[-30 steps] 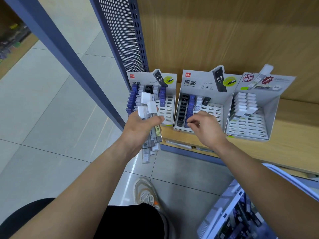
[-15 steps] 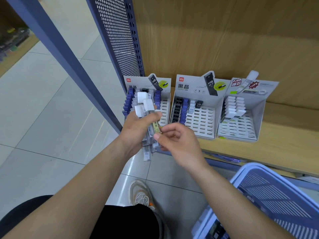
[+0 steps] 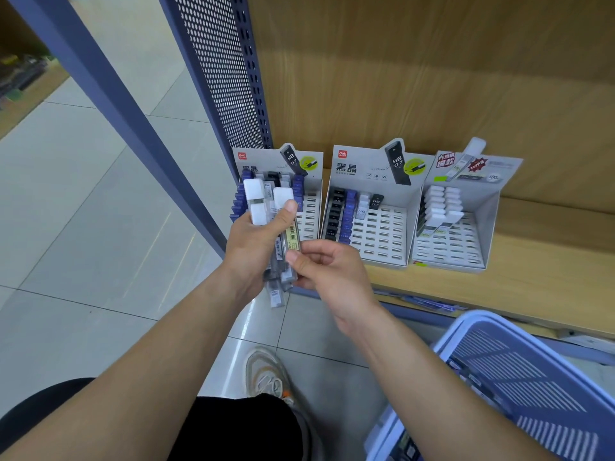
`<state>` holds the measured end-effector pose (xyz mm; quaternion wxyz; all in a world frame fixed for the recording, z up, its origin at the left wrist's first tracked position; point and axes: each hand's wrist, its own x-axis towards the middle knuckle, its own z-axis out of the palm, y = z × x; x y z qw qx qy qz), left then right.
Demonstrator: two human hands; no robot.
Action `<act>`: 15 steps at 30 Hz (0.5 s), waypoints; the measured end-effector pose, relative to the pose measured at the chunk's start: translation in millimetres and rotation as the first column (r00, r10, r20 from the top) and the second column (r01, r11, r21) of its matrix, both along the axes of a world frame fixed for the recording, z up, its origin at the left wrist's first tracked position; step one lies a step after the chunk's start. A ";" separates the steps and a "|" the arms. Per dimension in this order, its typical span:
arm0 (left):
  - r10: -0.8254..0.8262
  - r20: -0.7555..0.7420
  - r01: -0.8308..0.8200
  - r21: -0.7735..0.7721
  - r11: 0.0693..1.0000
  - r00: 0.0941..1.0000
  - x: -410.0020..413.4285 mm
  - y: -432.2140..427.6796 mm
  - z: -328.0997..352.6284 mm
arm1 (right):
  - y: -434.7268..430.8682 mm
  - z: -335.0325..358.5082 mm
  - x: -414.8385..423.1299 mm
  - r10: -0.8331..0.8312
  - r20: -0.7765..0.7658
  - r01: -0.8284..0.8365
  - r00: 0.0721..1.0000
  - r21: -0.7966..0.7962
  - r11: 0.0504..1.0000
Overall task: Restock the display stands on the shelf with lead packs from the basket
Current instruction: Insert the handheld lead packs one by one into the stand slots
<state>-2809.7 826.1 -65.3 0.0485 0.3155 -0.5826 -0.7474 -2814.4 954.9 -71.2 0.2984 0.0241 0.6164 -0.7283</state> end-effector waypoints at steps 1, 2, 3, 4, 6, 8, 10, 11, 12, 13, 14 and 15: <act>0.004 0.002 -0.004 -0.002 1.000 1.000 -0.2 -0.5 -0.5 | 0.3 0.1 -0.4 -0.001 0.021 0.002 1.000 -0.026 1.000; 0.009 0.001 -0.009 -0.001 1.000 1.000 -0.7 -0.7 -1.4 | 0.8 0.1 -0.8 -0.005 0.040 0.007 0.999 -0.052 0.999; 0.016 0.000 -0.016 0.003 1.000 1.000 -1.0 -0.8 -1.4 | 1.5 -0.1 -0.9 -0.008 0.052 0.012 0.999 -0.073 0.997; 0.018 0.002 -0.018 0.005 1.000 1.000 -1.5 -0.6 -1.6 | 2.0 -0.4 -1.0 -0.010 0.056 0.014 0.998 -0.082 0.997; 0.014 0.003 -0.014 0.008 1.000 1.000 -2.1 -0.1 -1.6 | 2.6 -1.9 -1.3 -0.012 0.060 0.017 0.998 -0.082 0.996; 0.015 -0.002 -0.015 0.008 1.000 1.000 -2.9 0.5 -2.0 | 3.9 -3.6 -2.1 -0.020 0.073 0.026 0.997 -0.090 0.996; 0.014 0.000 -0.014 -0.003 1.000 1.000 -3.8 1.1 -1.9 | 5.2 -5.4 -3.3 -0.034 0.102 0.045 0.994 -0.116 0.992; 0.017 0.001 -0.017 -0.009 1.000 1.000 -4.7 1.3 -1.1 | 6.1 -6.1 -4.2 -0.040 0.120 0.056 0.992 -0.135 0.989; 0.019 0.002 -0.019 -0.020 1.000 1.000 -5.8 1.3 -0.6 | 7.1 -6.7 -4.8 -0.043 0.136 0.065 0.990 -0.155 0.986; 0.019 0.005 -0.019 -0.031 0.999 1.000 -7.2 1.7 0.2 | 8.7 -7.0 -5.8 -0.042 0.143 0.066 0.989 -0.170 0.983; 0.014 0.008 -0.014 -0.038 0.999 1.000 -8.6 2.4 0.6 | 10.7 -7.2 -6.7 -0.036 0.141 0.061 0.989 -0.179 0.982; 0.002 0.008 -0.002 -0.041 0.999 1.000 -9.6 3.6 1.6 | 13.3 -7.0 -7.9 -0.027 0.135 0.052 0.990 -0.187 0.981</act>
